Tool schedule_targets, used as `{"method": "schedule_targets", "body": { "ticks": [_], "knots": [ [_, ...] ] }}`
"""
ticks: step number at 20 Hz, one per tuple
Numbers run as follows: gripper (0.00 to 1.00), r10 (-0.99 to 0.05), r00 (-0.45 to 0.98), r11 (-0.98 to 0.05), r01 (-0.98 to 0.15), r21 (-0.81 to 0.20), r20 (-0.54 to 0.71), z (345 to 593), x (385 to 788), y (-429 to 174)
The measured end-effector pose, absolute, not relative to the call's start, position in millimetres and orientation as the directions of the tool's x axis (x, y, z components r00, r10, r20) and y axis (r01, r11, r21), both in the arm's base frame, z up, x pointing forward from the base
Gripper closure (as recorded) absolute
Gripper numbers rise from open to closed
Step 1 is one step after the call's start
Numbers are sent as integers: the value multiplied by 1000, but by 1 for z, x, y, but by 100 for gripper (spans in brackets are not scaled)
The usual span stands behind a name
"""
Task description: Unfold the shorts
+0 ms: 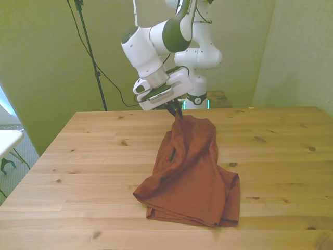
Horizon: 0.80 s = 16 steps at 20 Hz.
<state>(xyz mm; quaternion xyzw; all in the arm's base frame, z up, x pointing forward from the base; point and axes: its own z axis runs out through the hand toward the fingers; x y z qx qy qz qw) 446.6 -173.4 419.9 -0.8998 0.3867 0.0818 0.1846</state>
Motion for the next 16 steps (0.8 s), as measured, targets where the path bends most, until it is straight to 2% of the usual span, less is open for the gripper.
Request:
{"method": "schedule_targets", "body": {
  "ticks": [4,8,9,16],
  "knots": [
    [100,-650,721,-677,-693,-246,-240,453,462,-116],
    [100,-626,748,-716,-663,-217,-220,464,470,-69],
    [0,-620,755,-726,-656,-208,-215,465,471,-59],
    [0,-578,791,-777,-608,-161,-200,466,482,24]
  ]
}}
